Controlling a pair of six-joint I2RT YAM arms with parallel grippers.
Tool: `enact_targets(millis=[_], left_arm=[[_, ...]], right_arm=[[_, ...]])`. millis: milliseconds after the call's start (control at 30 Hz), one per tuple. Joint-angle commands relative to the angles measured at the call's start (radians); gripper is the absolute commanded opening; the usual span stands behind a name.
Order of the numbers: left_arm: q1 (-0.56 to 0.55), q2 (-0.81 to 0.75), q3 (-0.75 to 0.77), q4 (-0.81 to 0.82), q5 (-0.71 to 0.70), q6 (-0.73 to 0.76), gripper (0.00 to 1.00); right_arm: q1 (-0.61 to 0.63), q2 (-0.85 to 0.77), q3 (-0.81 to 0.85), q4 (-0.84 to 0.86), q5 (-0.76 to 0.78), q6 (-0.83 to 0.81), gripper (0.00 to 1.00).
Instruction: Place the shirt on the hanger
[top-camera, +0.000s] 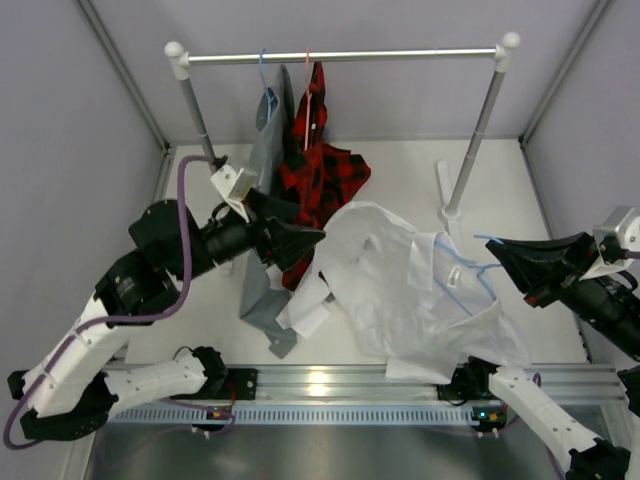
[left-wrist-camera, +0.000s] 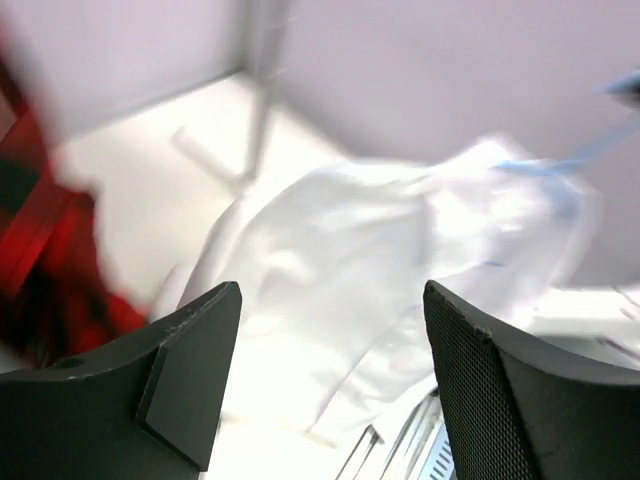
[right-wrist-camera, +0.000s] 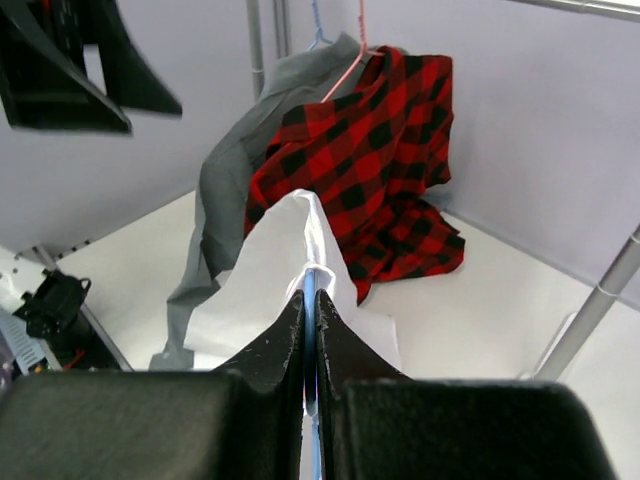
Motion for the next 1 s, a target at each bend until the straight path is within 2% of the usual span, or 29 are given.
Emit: enact_targets(millis=[0,67,100,200,233,300,367,533,833,933,967], left_arm=[[0.0,0.237,0.198,-0.064,0.533,0.296,0.77],[0.0,0.302,0.259,-0.072,0.572,0.382,0.78],[0.0,0.325,0.281,-0.074,0.629,0.484,0.79],[0.0,0.391,0.278,-0.09,0.733,0.619,0.78],[0.0,0.406,0.269,-0.092,0.831,0.644,0.76],[0.0,0.409,0.229,-0.092,0.914,0.7,0.65],[0.0,0.415,0.211,-0.092,1.015,0.729,0.64],[0.0,0.483,0.22,-0.094,0.996,0.711,0.68],[-0.018,0.598,0.243,-0.081,1.005,0.677,0.68],[-0.038,0.609,0.244,-0.072,1.02,0.671,0.63],[-0.043,0.61,0.244,-0.066,1.02,0.663,0.46]], right_arm=[[0.014,0.026,-0.014,-0.029,-0.094,-0.058,0.0],[0.014,0.018,-0.024,-0.059,-0.137,-0.077,0.0],[0.014,0.017,-0.027,-0.069,-0.149,-0.087,0.0],[0.014,0.006,-0.041,-0.089,-0.177,-0.089,0.0],[0.014,0.006,-0.044,-0.098,-0.192,-0.09,0.0],[0.014,0.006,-0.062,-0.103,-0.203,-0.098,0.0],[0.014,0.009,-0.082,-0.101,-0.213,-0.104,0.0],[0.014,0.04,-0.111,-0.093,-0.35,-0.135,0.0],[0.014,0.066,-0.12,-0.015,-0.462,-0.123,0.0],[0.014,0.076,-0.117,0.009,-0.456,-0.117,0.0],[0.014,0.078,-0.117,0.02,-0.454,-0.107,0.0]])
